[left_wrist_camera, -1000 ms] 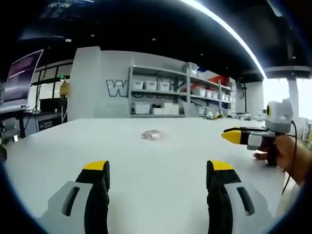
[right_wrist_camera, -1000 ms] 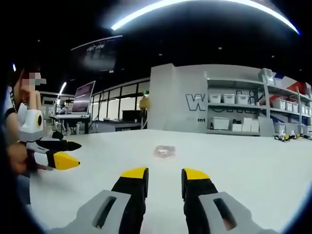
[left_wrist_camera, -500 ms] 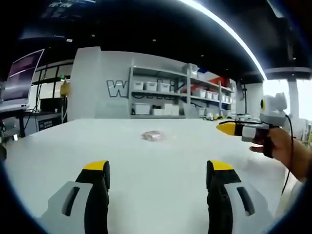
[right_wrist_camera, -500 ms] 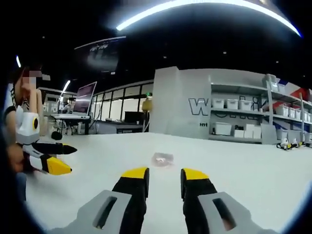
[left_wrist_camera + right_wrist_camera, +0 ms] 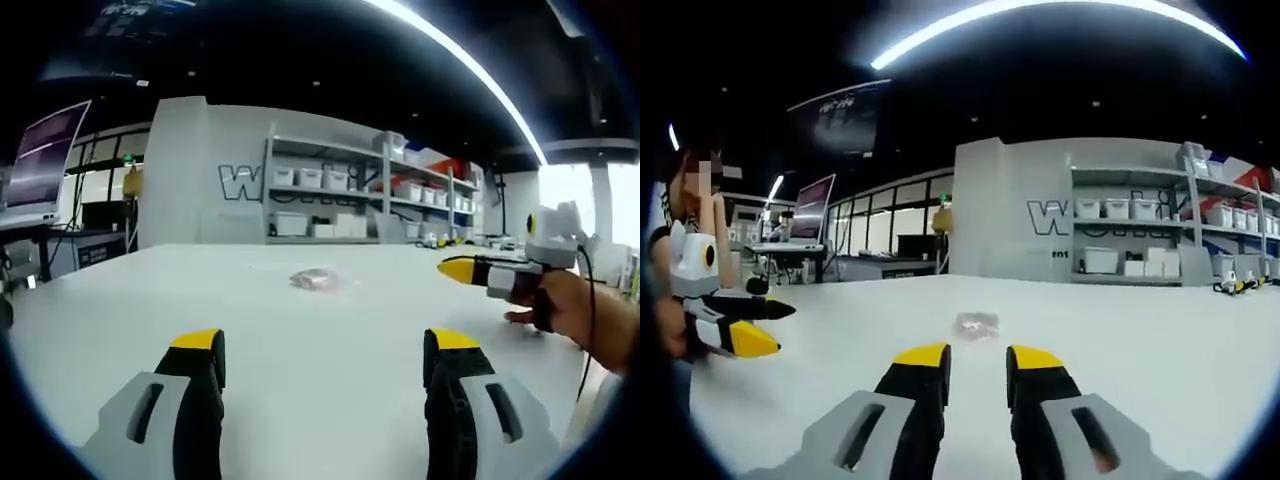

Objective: Open the resealable bag by pulling the two sides of the seal apart until the entire bag opening is separated and visibly accessible.

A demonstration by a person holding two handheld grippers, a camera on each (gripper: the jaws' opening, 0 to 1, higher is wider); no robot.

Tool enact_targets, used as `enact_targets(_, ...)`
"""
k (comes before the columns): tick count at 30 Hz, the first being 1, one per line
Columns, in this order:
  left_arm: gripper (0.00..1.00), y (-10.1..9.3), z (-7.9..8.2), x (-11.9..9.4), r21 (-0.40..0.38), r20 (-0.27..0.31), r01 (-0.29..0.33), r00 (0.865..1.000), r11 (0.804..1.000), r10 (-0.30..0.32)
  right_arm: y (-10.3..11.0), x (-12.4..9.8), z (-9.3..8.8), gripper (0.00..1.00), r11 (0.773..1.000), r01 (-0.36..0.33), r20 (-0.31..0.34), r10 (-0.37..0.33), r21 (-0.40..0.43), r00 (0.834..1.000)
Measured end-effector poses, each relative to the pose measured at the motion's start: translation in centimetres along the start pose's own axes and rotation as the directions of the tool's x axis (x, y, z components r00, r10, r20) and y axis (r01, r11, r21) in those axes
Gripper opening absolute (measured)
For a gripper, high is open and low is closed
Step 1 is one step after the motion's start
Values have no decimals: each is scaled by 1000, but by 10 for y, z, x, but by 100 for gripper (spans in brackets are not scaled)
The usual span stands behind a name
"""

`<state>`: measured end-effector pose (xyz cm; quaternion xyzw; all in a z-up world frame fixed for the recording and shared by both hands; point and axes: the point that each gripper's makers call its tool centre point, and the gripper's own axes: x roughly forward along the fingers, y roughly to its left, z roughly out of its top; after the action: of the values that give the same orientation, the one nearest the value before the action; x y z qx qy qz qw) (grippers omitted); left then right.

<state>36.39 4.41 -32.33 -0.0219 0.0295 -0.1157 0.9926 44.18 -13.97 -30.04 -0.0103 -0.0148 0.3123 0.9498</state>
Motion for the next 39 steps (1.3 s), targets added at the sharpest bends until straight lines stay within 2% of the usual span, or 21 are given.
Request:
enact_targets(21, 80, -2, -1, 0, 0, -3, 7, 1000, 1000, -7, -1, 3, -10, 17, 1000, -9, -43, 9, -4, 999)
enact_targets(30, 80, -3, -1, 0, -7, -6, 9, 1000, 1000, -9, -8, 18, -12, 16, 998, -42, -82, 39, -39, 996)
enact_targets(35, 80, -3, -1, 0, -8, -4, 6, 1000, 1000, -6, -15, 28, -15, 15, 999, -51, -105, 49, -11, 993)
enact_targets(39, 80, -3, -1, 0, -9, -5, 9, 1000, 1000, -9, -15, 28, -27, 14, 998, -51, -126, 54, 28, 991)
